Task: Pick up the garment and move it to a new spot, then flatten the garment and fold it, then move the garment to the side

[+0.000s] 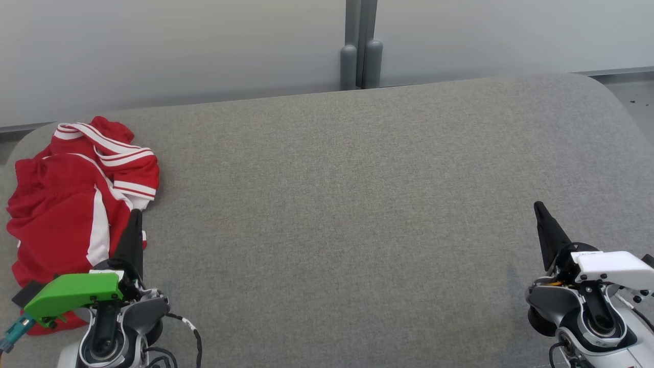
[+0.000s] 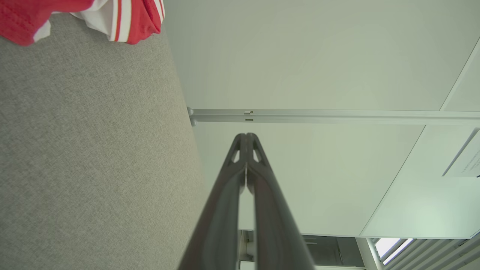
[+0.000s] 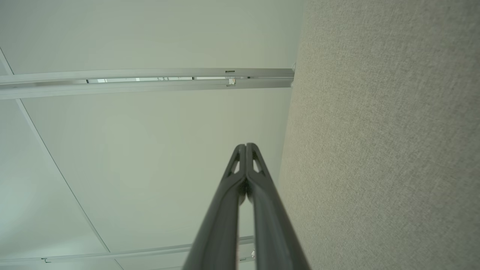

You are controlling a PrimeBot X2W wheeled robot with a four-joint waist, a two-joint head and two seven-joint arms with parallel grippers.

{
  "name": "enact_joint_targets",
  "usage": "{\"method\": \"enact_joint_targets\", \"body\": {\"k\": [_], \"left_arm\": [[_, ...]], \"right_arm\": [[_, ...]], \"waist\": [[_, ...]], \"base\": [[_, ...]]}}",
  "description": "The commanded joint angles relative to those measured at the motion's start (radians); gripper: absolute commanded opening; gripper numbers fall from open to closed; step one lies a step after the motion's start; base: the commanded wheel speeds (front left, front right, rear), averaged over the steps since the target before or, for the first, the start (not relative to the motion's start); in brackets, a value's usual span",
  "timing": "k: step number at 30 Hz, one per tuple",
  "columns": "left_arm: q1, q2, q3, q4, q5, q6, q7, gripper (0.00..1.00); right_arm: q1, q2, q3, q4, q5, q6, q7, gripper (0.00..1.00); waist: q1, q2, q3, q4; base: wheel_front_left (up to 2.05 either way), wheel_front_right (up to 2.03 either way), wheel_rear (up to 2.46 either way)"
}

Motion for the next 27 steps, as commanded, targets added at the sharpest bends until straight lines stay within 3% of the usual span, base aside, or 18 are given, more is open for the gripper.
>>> {"method": "enact_joint_targets", "body": {"k": [1,8,9,18,27], "left_arm": [[-0.011,0.001,0.000,-0.001,0.000,-0.004,0.003,0.00],[-0.011,0.001,0.000,-0.001,0.000,-0.004,0.003,0.00],[0.002,0.000,0.000,0.002,0.000,0.000,-0.001,1.00],[0.044,-0.006,-0.027,0.008,0.022,-0.001,-0.032,1.00],[0.062,-0.005,-0.048,-0.052,0.136,0.016,-0.076,1.00]], "right_arm": [[0.004,-0.003,0.001,-0.003,0.005,0.000,-0.002,0.00],[0.004,-0.003,0.001,-0.003,0.005,0.000,-0.002,0.00],[0.001,0.001,0.001,0.003,-0.001,0.000,0.000,1.00],[0.035,0.047,0.005,0.013,-0.043,0.000,-0.004,1.00],[0.045,0.078,-0.019,-0.012,-0.168,0.000,-0.010,1.00]], "waist": [[0.0000,0.0000,0.000,0.000],[0.0000,0.0000,0.000,0.000],[0.0000,0.0000,0.000,0.000],[0.0000,0.0018,-0.002,0.000],[0.0000,0.0000,0.000,0.000]], "base": [[0.00,0.00,0.00],[0.00,0.00,0.00],[0.00,0.00,0.00],[0.00,0.00,0.00],[0.00,0.00,0.00]]}}
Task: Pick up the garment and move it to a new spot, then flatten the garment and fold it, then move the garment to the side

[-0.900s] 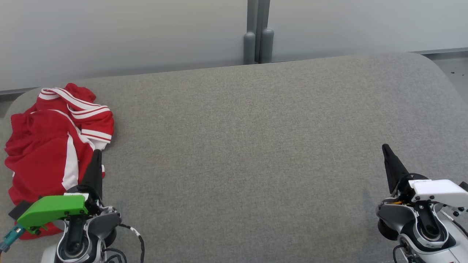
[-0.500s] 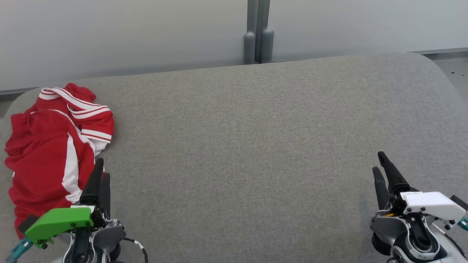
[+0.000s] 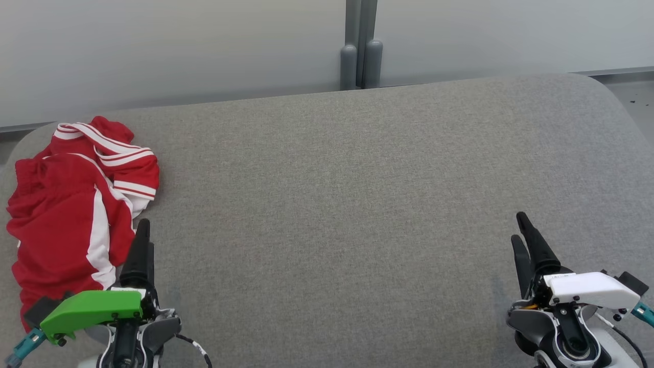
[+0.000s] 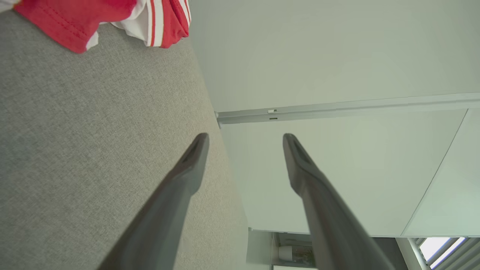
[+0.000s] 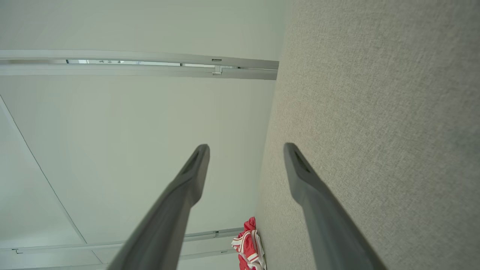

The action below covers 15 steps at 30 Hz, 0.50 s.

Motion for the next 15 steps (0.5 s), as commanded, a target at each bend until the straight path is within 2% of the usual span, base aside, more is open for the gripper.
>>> {"method": "enact_joint_targets", "body": {"k": [1,15], "left_arm": [[-0.008,0.004,-0.005,-0.033,0.041,0.008,-0.011,1.00],[0.012,0.005,-0.045,-0.112,0.309,0.047,-0.073,1.00]], "right_arm": [[-0.012,-0.003,-0.014,-0.024,-0.042,0.000,-0.008,1.00],[-0.009,0.040,-0.049,-0.075,-0.389,0.000,-0.016,1.00]], "waist": [[0.0000,-0.0003,0.000,0.000],[0.0000,-0.0003,0.002,0.000]], "base": [[0.00,0.00,0.00],[0.00,0.00,0.00]]}}
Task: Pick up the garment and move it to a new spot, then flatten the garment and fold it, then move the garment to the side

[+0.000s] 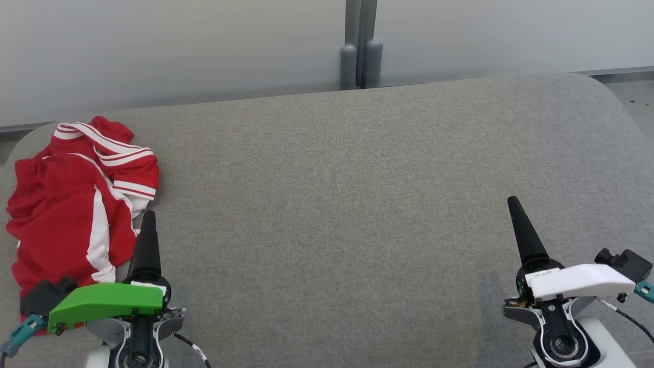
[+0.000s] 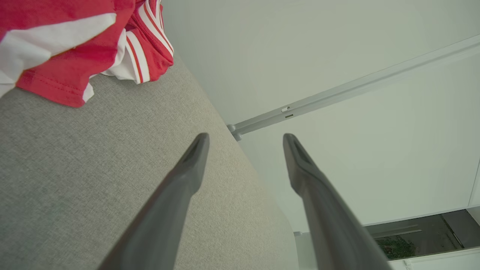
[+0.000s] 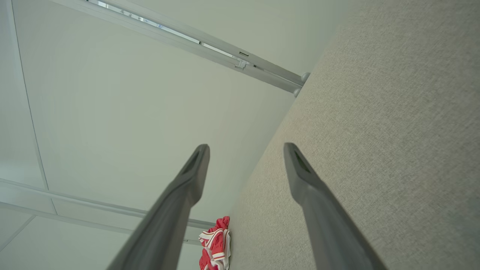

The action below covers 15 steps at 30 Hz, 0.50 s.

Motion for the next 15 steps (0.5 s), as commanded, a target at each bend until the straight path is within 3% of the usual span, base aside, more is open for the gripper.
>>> {"method": "enact_joint_targets", "body": {"k": [1,15], "left_arm": [[-0.003,0.005,-0.007,-0.024,0.051,0.004,-0.012,1.00],[0.026,0.006,-0.058,-0.053,0.351,0.029,-0.068,1.00]], "right_arm": [[-0.009,0.001,-0.012,-0.024,-0.071,0.000,-0.007,1.00],[-0.008,0.040,-0.030,-0.030,-0.415,0.000,-0.015,1.00]], "waist": [[0.0000,0.0000,0.000,0.000],[0.0000,0.0000,0.001,0.001]], "base": [[0.00,0.00,0.00],[0.00,0.00,0.00]]}}
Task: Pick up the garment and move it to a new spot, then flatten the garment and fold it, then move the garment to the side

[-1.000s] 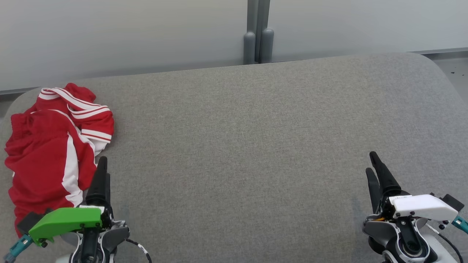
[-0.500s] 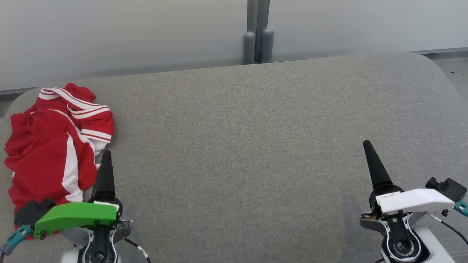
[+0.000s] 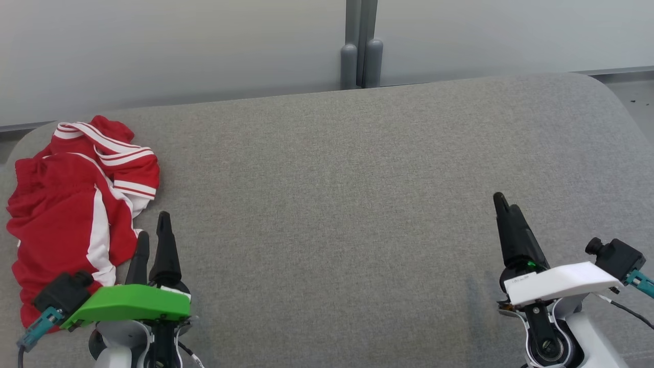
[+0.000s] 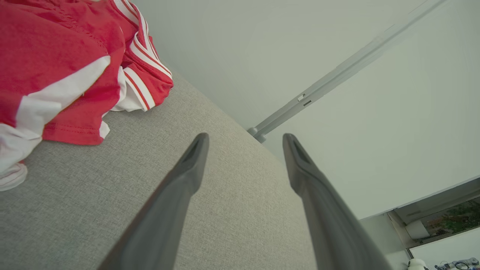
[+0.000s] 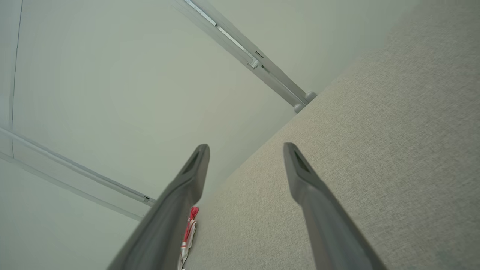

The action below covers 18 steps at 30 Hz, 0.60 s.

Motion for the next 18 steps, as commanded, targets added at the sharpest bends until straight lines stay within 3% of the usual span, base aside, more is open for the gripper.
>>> {"method": "enact_joint_targets", "body": {"k": [1,18], "left_arm": [[0.005,0.006,-0.006,-0.019,0.052,0.006,-0.011,1.00],[0.038,0.008,-0.032,-0.005,0.290,0.017,-0.061,1.00]], "right_arm": [[-0.008,0.002,-0.005,-0.005,-0.058,0.000,-0.007,1.00],[-0.018,0.037,-0.012,0.044,-0.345,0.001,-0.013,1.00]], "waist": [[0.0000,0.0000,0.000,0.000],[0.0000,0.0000,-0.008,0.000]], "base": [[0.00,0.00,0.00],[0.00,0.00,0.00]]}}
